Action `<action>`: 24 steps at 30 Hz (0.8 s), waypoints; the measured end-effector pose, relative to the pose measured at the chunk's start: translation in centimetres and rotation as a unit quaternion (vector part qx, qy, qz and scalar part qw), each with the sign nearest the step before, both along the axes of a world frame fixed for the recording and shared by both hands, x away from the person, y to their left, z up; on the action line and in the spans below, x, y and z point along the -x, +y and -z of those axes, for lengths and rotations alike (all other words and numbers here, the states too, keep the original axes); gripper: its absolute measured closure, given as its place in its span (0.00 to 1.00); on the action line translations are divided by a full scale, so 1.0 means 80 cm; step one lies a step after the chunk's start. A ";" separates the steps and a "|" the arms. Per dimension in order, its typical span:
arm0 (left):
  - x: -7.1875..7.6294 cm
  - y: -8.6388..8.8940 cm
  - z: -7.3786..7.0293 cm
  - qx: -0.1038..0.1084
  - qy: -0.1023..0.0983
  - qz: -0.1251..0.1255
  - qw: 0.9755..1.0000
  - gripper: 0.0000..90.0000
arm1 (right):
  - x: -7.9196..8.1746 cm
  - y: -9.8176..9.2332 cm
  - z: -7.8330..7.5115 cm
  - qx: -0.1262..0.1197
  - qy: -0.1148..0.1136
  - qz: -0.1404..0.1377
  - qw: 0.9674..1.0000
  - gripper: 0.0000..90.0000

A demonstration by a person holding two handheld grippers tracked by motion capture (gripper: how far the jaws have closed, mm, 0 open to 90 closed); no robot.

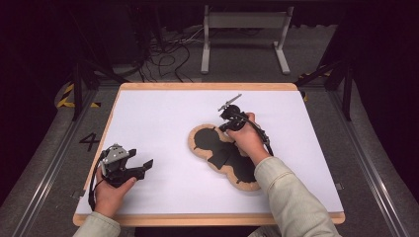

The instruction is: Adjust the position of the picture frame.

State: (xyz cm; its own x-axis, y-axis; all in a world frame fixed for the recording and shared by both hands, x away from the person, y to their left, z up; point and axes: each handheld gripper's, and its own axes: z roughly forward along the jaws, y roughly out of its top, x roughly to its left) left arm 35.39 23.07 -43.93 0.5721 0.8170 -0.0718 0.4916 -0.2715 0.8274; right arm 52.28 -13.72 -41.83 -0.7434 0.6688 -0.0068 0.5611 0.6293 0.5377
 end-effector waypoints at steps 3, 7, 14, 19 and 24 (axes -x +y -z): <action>-0.001 -0.002 0.000 0.001 0.000 0.001 1.000 0.26 | 0.005 0.010 0.000 -0.003 -0.001 -0.015 1.000 1.00; -0.003 -0.003 0.000 -0.002 -0.001 0.005 1.000 0.26 | 0.013 0.022 -0.001 -0.006 0.002 -0.040 0.999 1.00; -0.006 -0.007 0.000 -0.001 0.001 0.010 1.000 0.26 | 0.033 0.051 -0.006 -0.047 0.036 -0.101 0.993 1.00; -0.008 -0.009 -0.002 -0.001 0.000 0.015 1.000 0.26 | 0.055 0.081 -0.014 -0.030 -0.001 -0.131 0.991 1.00; -0.013 -0.011 -0.001 0.001 -0.002 0.019 1.000 0.26 | 0.074 0.079 -0.035 -0.047 -0.014 -0.144 0.988 1.00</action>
State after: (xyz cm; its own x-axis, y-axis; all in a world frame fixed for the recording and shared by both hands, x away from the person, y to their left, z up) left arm 36.42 22.16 -43.84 0.6025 0.7949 -0.0721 0.4785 -0.2874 0.8297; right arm 46.38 -7.41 -39.04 -0.9037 0.4275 0.0219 0.3496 0.7075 0.6142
